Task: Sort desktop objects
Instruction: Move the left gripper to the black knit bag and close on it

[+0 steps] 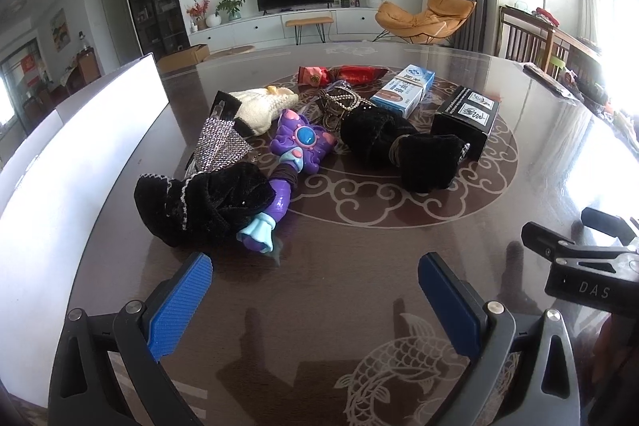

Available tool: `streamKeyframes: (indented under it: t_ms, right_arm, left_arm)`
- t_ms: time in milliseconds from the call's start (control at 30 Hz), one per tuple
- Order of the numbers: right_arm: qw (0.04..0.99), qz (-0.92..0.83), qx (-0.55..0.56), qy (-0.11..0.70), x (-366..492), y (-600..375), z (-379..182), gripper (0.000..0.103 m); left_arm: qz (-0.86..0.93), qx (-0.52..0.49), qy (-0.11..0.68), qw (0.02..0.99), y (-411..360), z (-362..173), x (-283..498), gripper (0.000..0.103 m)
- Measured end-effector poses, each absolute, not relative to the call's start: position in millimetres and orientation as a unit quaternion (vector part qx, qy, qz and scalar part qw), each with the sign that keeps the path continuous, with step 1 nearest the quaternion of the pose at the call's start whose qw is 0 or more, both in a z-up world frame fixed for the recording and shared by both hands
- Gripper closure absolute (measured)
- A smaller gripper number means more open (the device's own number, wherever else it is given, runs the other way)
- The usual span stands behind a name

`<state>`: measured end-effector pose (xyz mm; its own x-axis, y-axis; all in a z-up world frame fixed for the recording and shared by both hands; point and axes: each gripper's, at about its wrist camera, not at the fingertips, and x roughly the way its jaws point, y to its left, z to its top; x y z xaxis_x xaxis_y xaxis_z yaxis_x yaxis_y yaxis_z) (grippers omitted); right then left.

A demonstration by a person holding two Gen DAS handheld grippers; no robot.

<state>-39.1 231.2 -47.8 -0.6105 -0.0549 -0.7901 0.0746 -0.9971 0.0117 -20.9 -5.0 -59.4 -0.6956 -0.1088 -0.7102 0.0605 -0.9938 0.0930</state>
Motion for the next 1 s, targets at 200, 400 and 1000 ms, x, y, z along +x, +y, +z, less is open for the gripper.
streamKeyframes:
  t_ms: [200,400,1000]
  right_arm:
    - [0.035,-0.897,0.441,0.013,-37.9,231.6,-47.8,0.000]
    - [0.032,-0.896,0.442,0.019,-37.7,230.9,-48.0,0.000]
    - [0.033,-0.896,0.442,0.018,-37.9,230.9,-47.4,0.000]
  left_arm:
    - [-0.914,0.397,-0.040,0.073,-49.0,-52.3,-10.1,0.000]
    - [-0.918,0.380,0.008,0.113,-94.4,-24.4,-44.0,0.000]
    - [-0.888,0.437,0.085,0.116,-124.4,-55.0,-9.2,0.000]
